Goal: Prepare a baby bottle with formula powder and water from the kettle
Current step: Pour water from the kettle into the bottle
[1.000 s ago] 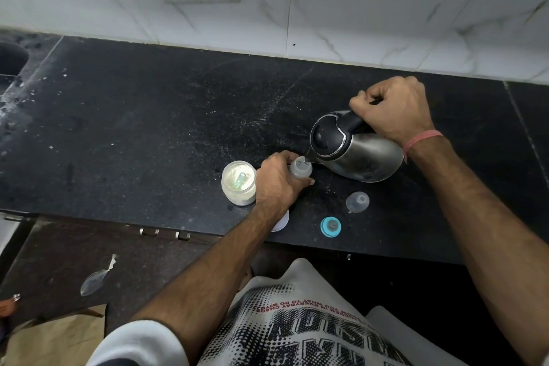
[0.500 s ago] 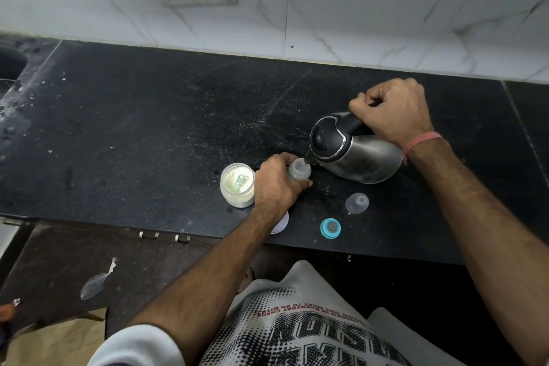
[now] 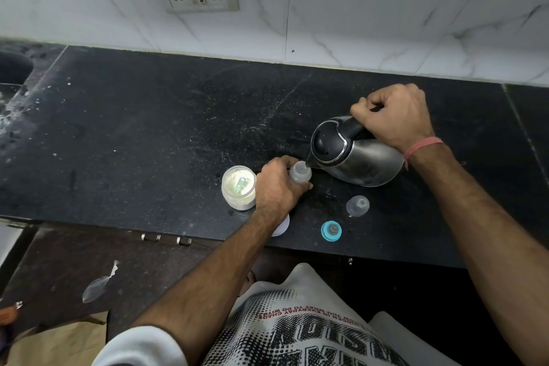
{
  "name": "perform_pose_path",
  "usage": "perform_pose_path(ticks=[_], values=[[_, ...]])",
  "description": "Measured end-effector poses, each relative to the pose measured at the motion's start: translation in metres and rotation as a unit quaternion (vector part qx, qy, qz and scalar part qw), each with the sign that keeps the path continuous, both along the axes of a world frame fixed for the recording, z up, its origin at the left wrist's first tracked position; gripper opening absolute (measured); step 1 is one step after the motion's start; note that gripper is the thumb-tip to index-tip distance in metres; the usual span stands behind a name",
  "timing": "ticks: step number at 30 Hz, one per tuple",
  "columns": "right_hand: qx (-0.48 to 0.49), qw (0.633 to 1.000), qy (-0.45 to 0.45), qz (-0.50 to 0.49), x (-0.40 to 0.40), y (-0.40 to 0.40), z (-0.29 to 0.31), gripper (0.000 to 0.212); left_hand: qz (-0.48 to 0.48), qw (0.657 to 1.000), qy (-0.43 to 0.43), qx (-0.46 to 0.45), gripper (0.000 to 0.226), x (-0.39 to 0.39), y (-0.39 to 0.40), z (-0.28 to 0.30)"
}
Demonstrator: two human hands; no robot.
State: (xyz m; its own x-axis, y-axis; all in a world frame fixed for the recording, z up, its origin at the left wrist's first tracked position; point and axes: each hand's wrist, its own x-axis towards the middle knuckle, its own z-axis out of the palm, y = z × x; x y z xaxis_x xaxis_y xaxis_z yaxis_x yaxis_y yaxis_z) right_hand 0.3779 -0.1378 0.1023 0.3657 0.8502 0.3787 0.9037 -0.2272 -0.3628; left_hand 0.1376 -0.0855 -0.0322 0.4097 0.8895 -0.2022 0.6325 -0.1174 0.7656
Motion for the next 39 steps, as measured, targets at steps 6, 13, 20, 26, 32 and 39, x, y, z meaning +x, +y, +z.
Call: perform_pose_path(ticks=[6, 13, 20, 26, 32, 39], values=[[0.001, 1.000, 0.027, -0.008, 0.000, -0.001, 0.001, 0.052, 0.004, 1.000, -0.001, 0.002, 0.054, 0.000, -0.001, -0.001], [0.011, 0.999, 0.028, -0.018, 0.000, -0.006, 0.000, 0.047, 0.002, 1.000, -0.009, -0.002, 0.055, 0.000, 0.000, -0.004], [0.015, 0.999, 0.037, -0.023, 0.003, -0.009, 0.000, 0.047, 0.001, 1.000, -0.008, -0.005, 0.056, 0.001, 0.002, -0.006], [0.009, 0.999, 0.032, -0.026, -0.001, -0.006, 0.000, 0.048, 0.002, 1.000, -0.011, -0.002, 0.050, 0.002, 0.002, -0.007], [0.003, 0.999, 0.035, -0.022, -0.002, -0.005, 0.001, 0.047, 0.002, 1.000, -0.009, 0.005, 0.051, 0.001, 0.002, -0.009], [0.001, 0.999, 0.035, -0.030, -0.003, -0.004, 0.000, 0.046, -0.002, 1.000, -0.001, 0.009, 0.053, 0.001, 0.003, -0.011]])
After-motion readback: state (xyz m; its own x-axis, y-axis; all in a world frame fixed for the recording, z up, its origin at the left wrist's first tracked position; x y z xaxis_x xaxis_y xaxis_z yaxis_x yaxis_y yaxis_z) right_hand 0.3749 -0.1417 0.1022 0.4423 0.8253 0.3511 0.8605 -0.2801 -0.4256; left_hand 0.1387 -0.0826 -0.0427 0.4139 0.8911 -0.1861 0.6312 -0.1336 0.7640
